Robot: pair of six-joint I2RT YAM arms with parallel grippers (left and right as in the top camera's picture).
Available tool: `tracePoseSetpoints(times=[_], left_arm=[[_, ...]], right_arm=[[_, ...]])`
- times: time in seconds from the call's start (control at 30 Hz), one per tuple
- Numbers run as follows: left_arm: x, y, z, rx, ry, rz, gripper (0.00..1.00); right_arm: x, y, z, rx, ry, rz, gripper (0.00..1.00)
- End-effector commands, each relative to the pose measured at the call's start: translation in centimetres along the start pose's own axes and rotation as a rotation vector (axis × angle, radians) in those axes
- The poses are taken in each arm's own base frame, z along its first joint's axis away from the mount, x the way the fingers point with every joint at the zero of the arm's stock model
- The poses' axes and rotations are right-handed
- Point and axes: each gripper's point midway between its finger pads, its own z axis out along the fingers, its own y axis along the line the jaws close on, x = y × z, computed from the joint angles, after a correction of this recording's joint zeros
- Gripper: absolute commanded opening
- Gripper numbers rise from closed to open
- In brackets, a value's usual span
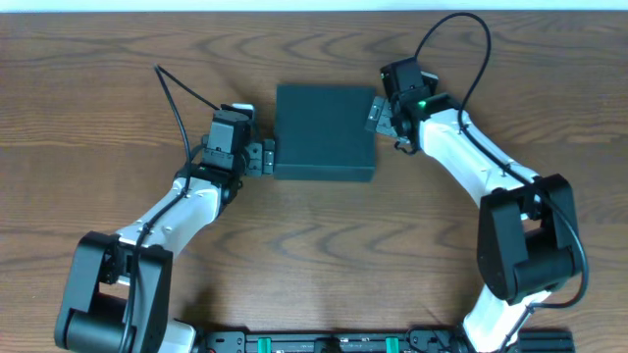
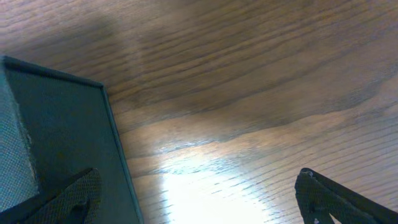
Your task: Pack container
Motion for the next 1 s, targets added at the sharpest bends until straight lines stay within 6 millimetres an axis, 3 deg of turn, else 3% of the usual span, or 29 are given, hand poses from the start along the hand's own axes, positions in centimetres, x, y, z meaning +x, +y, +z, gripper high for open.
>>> tracePoseSetpoints(times=[0.0,0.8,0.97], left_arm=[[-0.8,-0.8,-0.2,0.035,-0.022,-0.013,0.95],[0.0,-0.1,-0.2,0.019,0.013,-0.021,0.95],[-1.3,0.4,-1.2,-0.011,-0.032,-0.009,0.95]], right_arm=[[6.2,6.1,-0.8,-0.192,0.18,-0.105,0.99],[6.0,7.5,-1.1,-0.242,0.158,-0.122,0.99],[5.4,7.6,-1.9,-0.251,0.138,-0.119,0.99]])
